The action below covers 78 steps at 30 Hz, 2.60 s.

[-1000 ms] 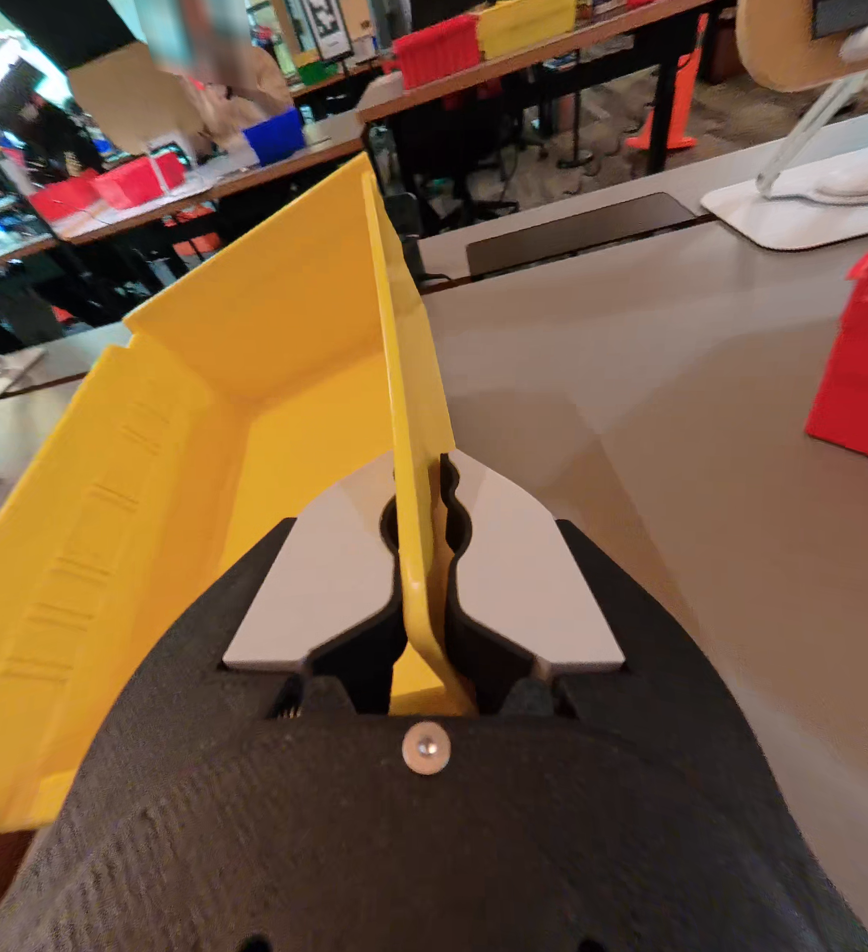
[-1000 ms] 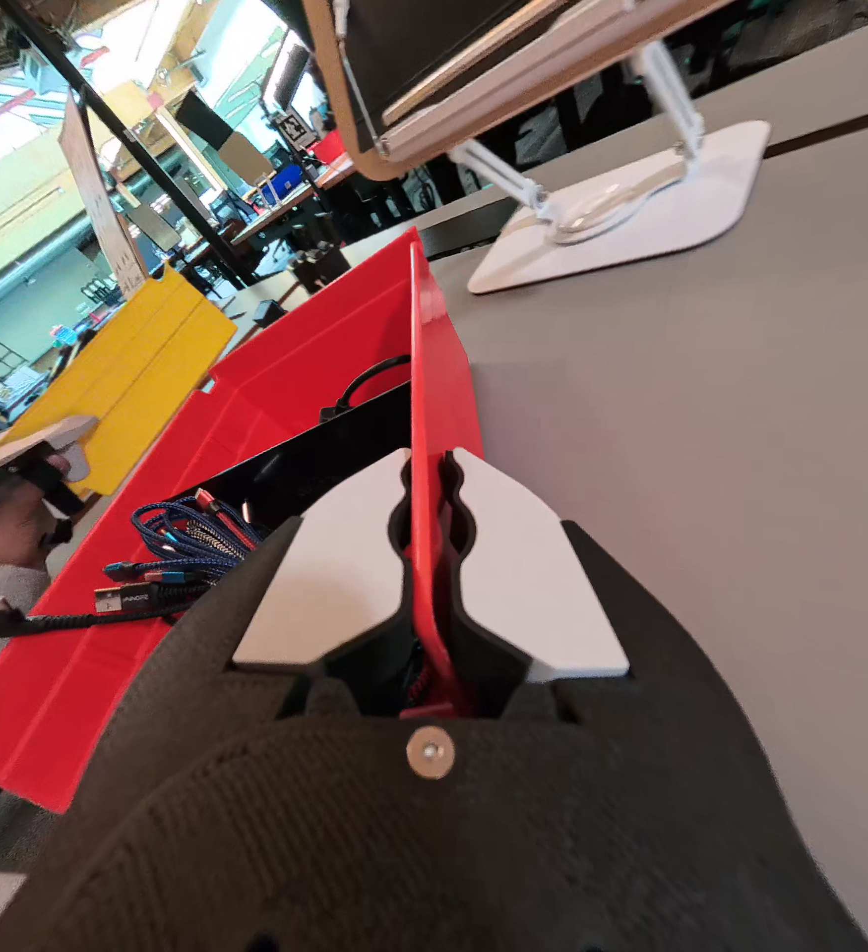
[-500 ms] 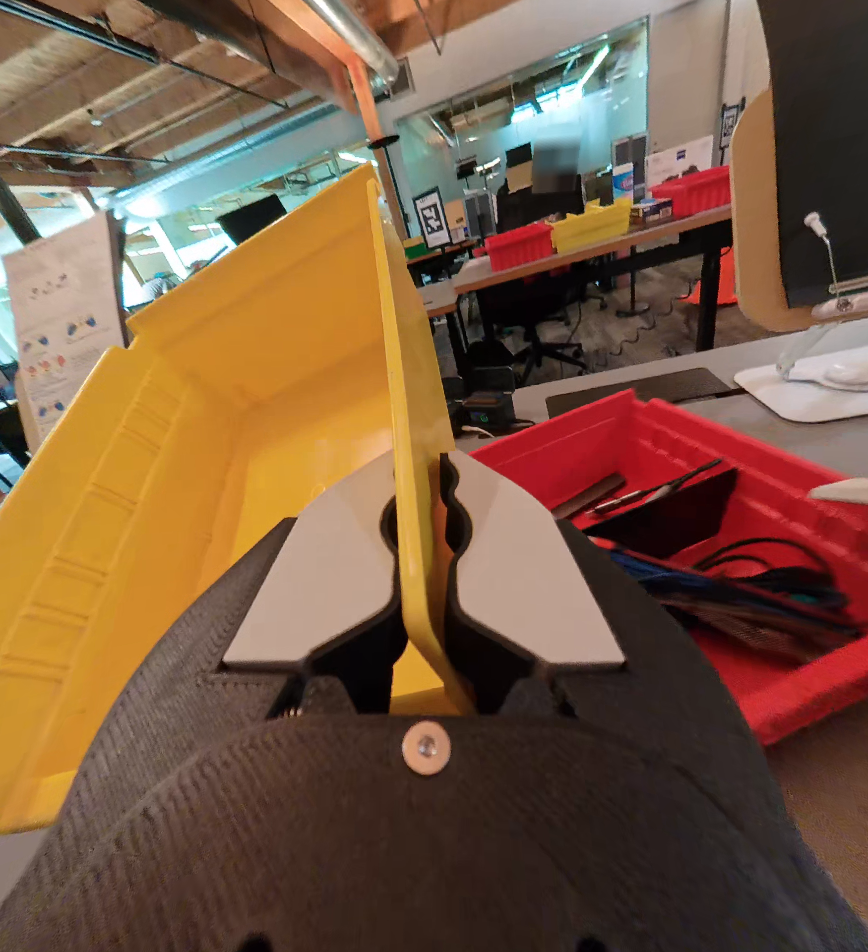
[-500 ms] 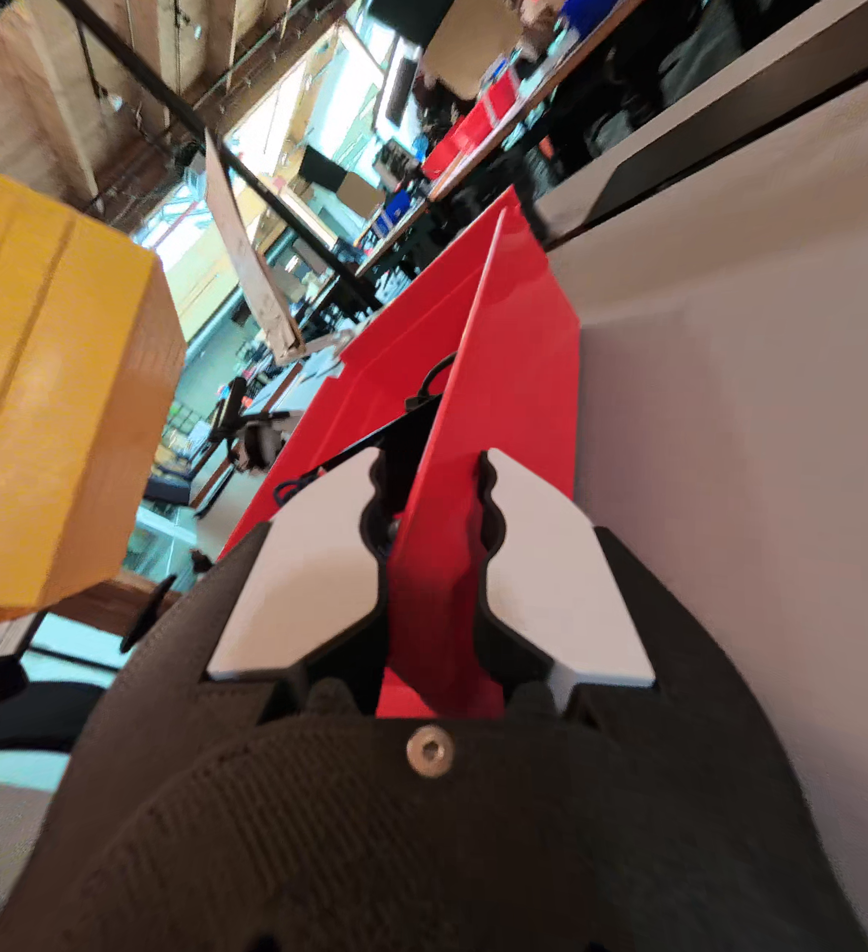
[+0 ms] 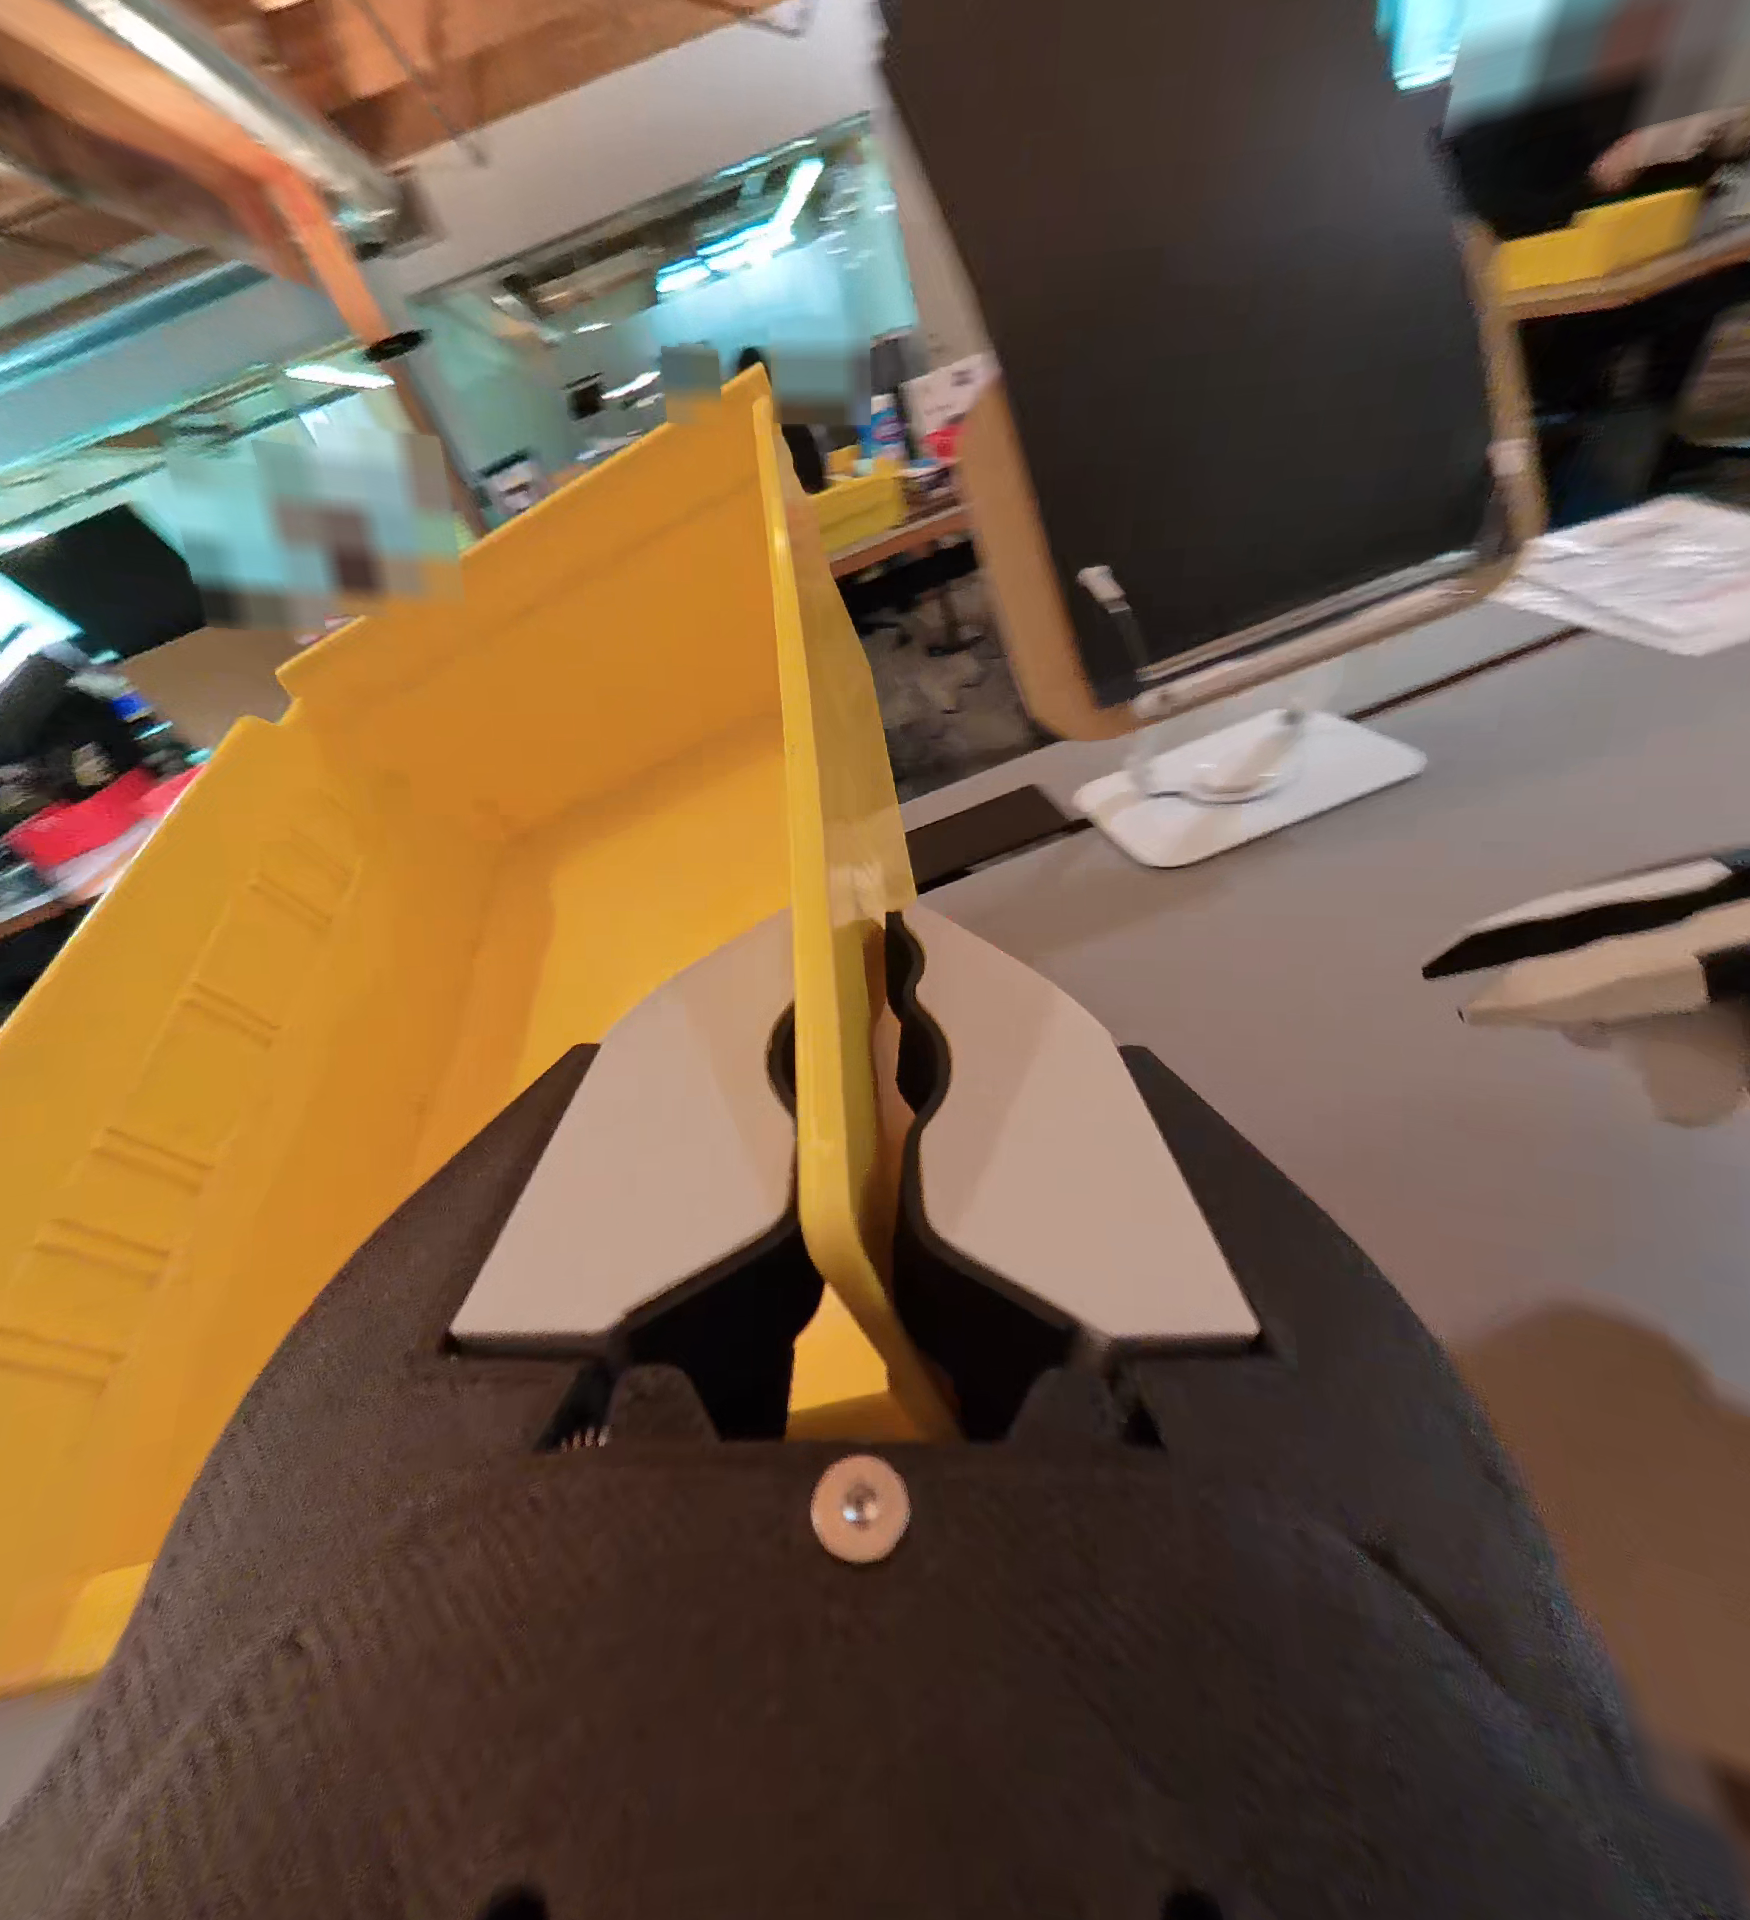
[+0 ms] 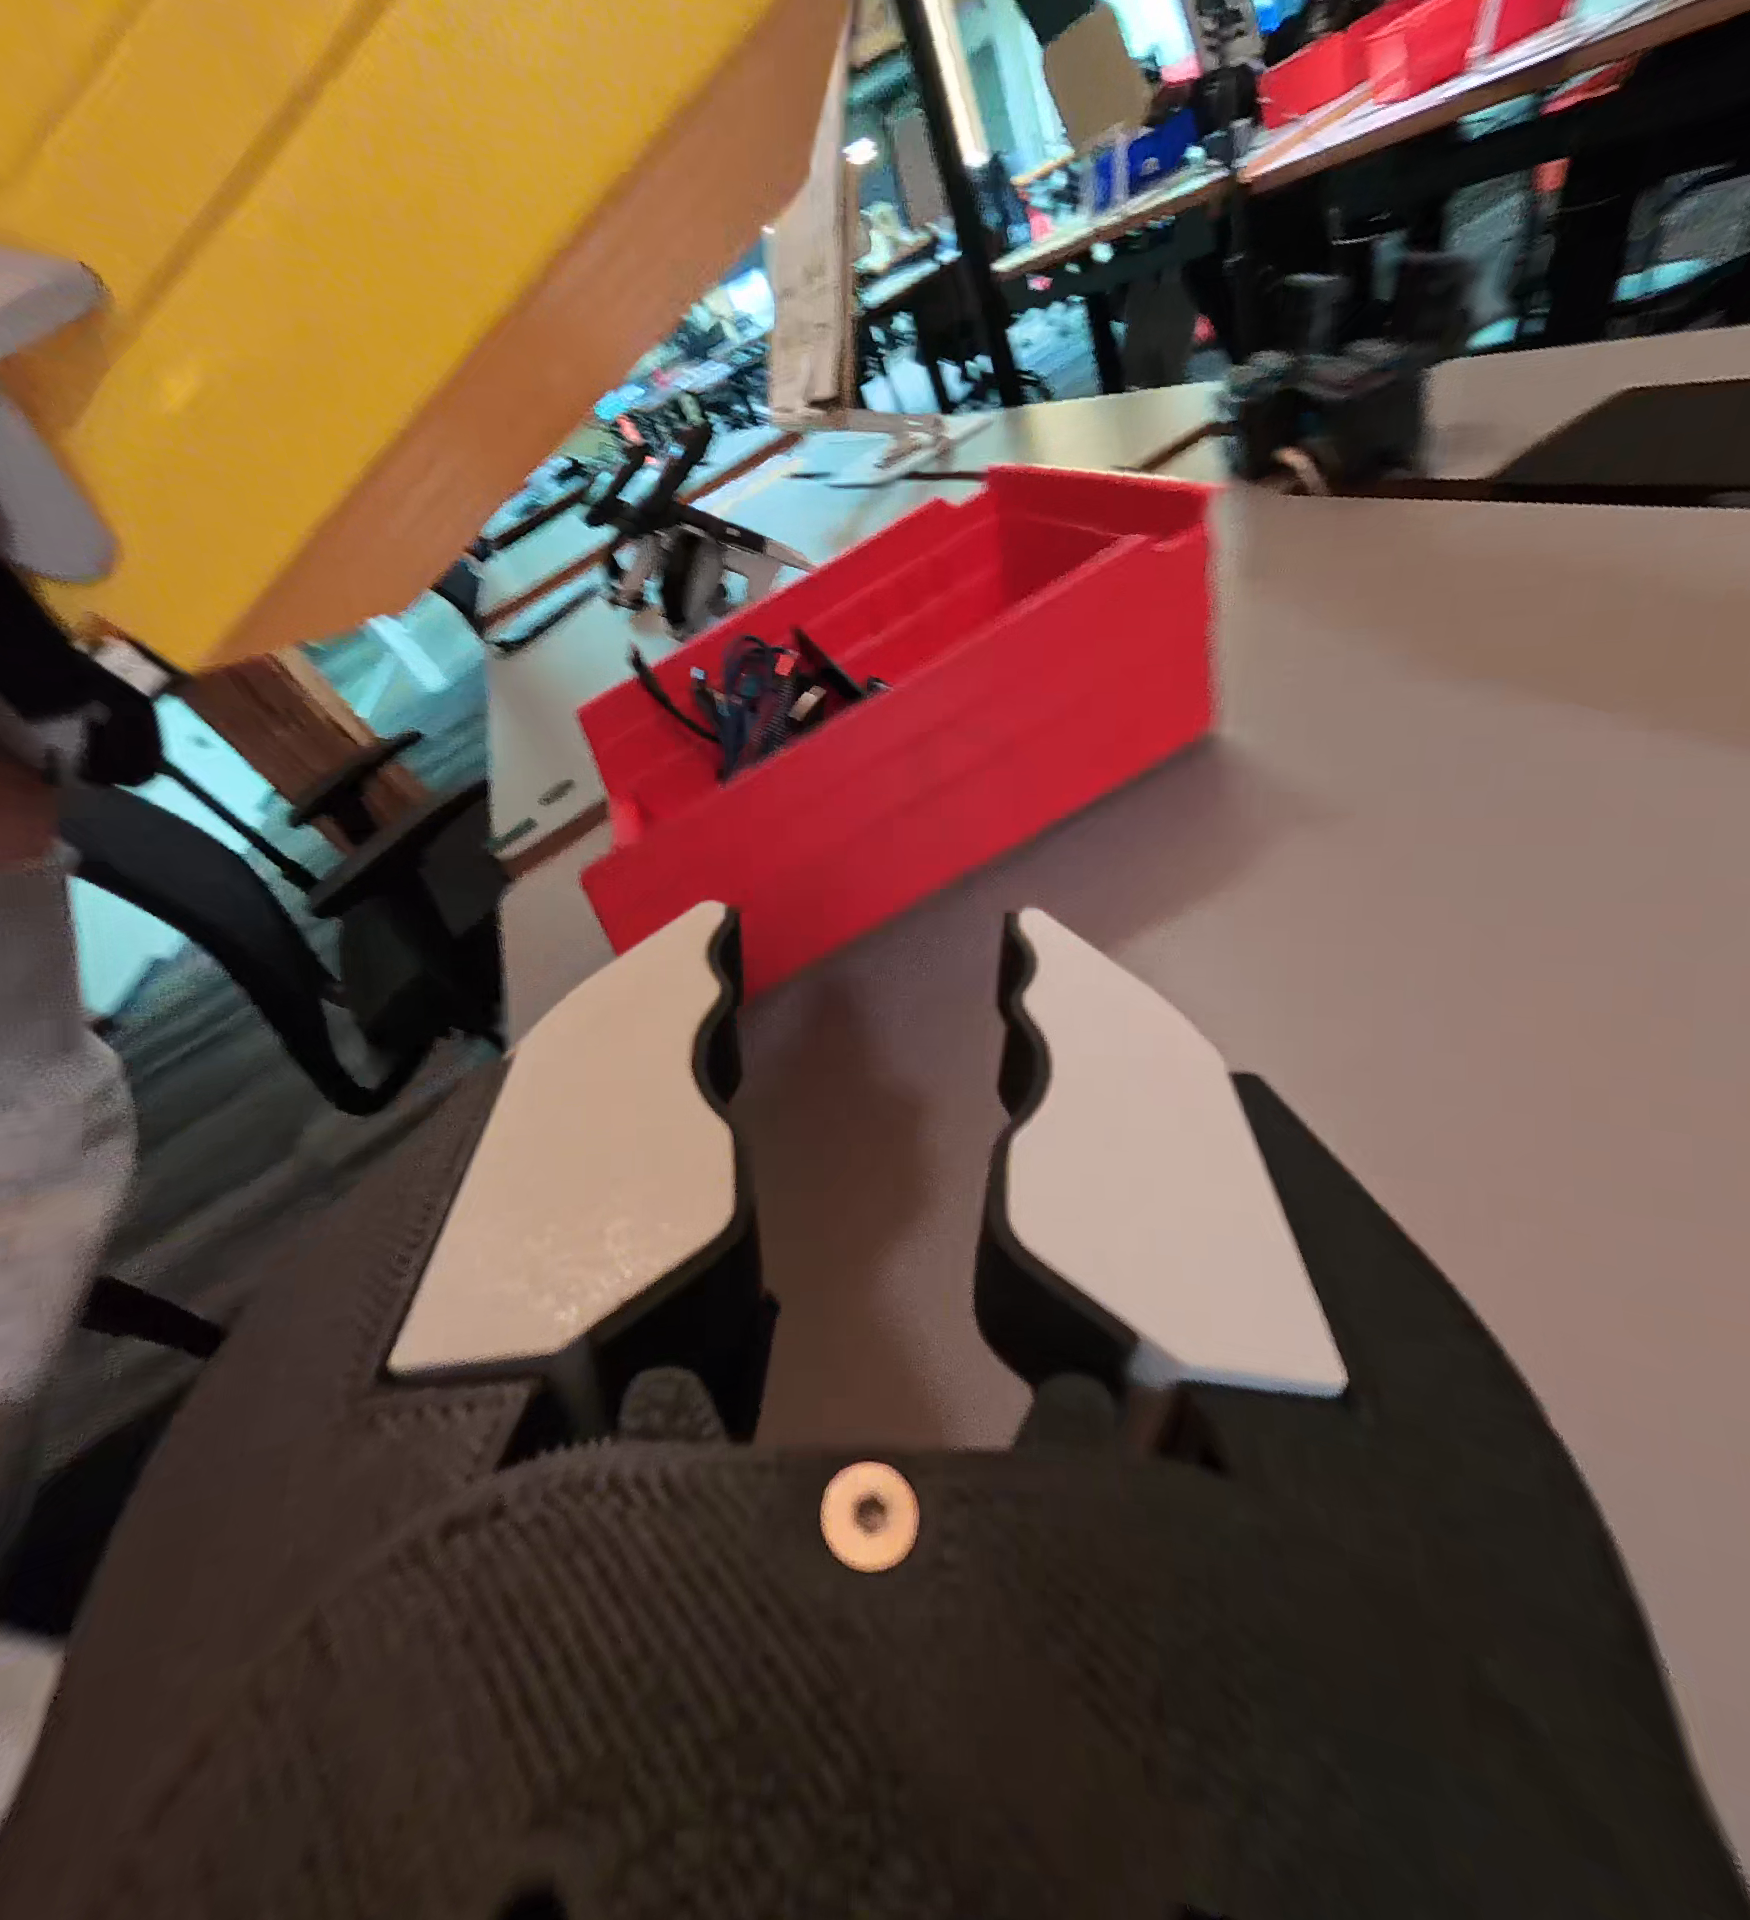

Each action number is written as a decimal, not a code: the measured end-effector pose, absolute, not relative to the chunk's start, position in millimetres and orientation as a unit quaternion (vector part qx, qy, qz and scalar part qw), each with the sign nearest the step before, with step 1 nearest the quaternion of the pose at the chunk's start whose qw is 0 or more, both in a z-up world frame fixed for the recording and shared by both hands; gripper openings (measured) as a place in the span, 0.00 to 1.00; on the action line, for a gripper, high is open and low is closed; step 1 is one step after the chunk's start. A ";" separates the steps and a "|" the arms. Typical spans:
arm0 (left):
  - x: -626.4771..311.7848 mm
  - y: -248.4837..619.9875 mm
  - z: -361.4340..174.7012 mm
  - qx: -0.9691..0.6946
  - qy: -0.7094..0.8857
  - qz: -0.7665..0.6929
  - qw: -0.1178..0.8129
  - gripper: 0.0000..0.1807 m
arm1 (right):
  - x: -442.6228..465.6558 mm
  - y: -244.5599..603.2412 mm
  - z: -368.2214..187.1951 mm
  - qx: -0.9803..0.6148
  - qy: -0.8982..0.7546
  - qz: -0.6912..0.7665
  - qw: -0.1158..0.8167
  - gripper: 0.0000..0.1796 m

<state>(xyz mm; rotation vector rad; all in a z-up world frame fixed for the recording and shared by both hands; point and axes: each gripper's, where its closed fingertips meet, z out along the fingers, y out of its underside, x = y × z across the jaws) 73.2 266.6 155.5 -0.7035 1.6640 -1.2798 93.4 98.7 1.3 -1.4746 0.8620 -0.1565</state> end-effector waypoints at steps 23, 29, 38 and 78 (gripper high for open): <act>-28.0 -132.9 -14.5 -0.048 0.861 -0.478 0.166 0.05 | -35.2 -276.3 -17.0 -0.460 0.562 -0.289 0.623 0.17; -25.8 -201.8 -57.1 -0.025 0.862 -0.475 0.176 0.06 | -36.8 -254.2 -24.9 -0.488 0.550 -0.248 0.631 0.21; -76.4 -245.8 -64.3 -0.016 0.860 -0.504 -0.079 0.34 | -35.8 -271.5 -28.4 -0.442 0.581 -0.227 0.645 0.28; -5.1 -51.3 -63.1 -0.176 0.765 -0.604 -0.137 0.27 | -101.1 -462.8 -53.9 -0.398 0.703 -0.452 0.378 0.03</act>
